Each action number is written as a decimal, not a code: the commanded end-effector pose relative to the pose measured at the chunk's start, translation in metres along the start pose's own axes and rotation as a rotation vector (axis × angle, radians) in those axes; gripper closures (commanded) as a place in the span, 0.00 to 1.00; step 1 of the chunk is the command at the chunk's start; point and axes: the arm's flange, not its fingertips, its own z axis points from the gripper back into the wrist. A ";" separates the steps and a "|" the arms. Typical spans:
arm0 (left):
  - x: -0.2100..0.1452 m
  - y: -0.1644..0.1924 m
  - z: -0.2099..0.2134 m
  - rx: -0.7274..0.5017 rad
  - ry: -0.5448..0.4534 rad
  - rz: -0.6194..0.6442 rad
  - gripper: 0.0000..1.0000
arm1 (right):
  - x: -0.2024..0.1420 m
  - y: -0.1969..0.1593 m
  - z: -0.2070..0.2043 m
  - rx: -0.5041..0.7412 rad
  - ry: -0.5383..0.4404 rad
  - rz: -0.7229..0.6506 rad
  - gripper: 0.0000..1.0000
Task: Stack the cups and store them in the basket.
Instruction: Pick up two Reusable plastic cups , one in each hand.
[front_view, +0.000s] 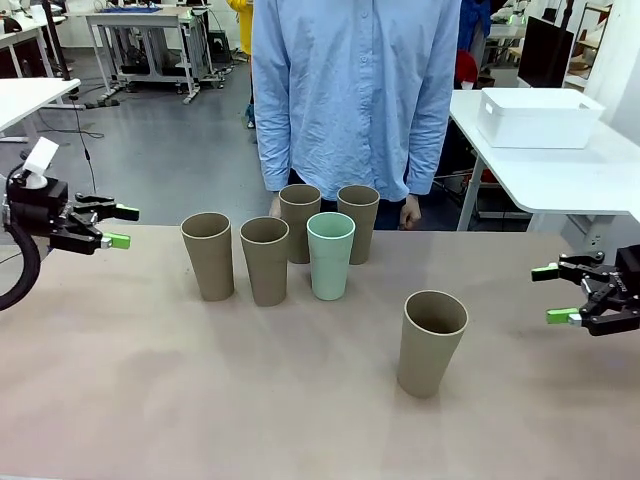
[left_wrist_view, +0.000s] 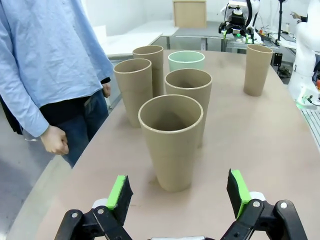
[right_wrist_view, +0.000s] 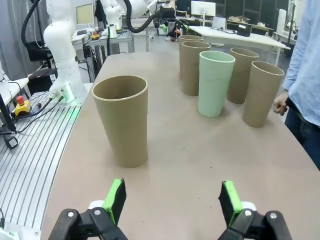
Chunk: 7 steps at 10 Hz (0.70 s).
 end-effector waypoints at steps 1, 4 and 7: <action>-0.006 0.000 -0.005 -0.005 -0.004 0.007 0.00 | 0.000 0.000 -0.001 0.003 0.001 0.003 0.00; -0.034 -0.013 -0.031 -0.045 -0.058 -0.065 0.00 | -0.041 0.014 -0.060 0.017 -0.121 0.082 0.00; -0.050 -0.009 -0.037 -0.073 -0.118 -0.074 0.00 | -0.061 0.020 -0.099 0.015 -0.166 0.086 0.00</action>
